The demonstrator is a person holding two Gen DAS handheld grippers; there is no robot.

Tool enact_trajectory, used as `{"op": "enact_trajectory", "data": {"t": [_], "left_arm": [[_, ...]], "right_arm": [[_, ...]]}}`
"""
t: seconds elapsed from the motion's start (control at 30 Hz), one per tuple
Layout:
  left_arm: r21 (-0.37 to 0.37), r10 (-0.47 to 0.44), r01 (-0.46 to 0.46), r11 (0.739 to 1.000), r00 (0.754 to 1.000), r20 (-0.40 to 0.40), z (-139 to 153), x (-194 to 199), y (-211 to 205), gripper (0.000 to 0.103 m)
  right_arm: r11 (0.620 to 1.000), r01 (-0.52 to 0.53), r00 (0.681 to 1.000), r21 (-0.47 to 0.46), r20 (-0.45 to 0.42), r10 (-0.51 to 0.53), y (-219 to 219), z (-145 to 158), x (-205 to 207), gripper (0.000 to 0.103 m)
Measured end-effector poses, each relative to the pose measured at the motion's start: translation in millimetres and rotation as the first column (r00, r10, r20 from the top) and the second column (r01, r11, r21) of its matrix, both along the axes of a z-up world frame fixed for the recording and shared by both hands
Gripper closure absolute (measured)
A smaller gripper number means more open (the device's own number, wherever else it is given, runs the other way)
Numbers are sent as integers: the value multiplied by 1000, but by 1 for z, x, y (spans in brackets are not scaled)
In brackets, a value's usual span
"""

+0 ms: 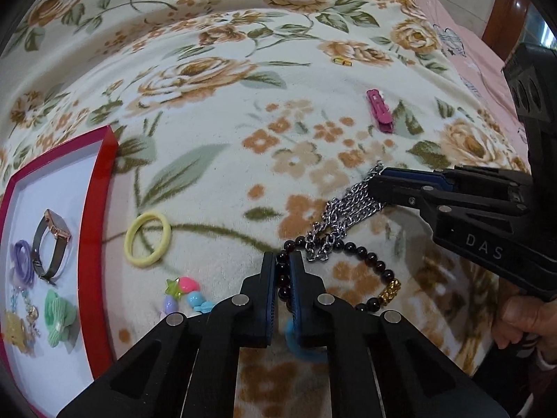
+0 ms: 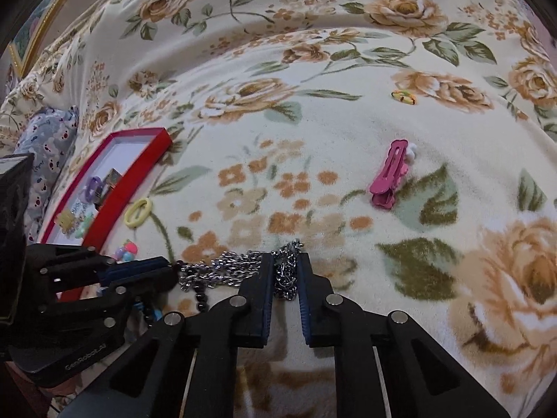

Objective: Organize jewelry
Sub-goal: 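Grasp the silver chain with the right tool while the left tool grasps the black bead bracelet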

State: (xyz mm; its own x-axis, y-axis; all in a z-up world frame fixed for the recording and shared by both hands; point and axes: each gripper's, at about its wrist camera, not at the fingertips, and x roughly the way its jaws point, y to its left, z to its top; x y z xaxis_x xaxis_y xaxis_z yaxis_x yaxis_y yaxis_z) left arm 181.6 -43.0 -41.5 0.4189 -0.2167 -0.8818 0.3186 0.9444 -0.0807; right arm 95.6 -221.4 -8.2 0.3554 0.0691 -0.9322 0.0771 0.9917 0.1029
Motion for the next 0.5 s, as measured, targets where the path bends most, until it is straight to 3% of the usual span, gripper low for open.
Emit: {"op": "enact_trajectory", "data": {"t": [0.27,0.5], "left_arm": [[-86,43,-39,995,998,38,22,-13,22,97],[-157,75,-56,986,990,122,64,-37,45,97]], "right_arm": [[1000,0,995,24,101,-2,5,36,-2,93],[999,-14,982,45,189,6,19,71,-1,93]]}}
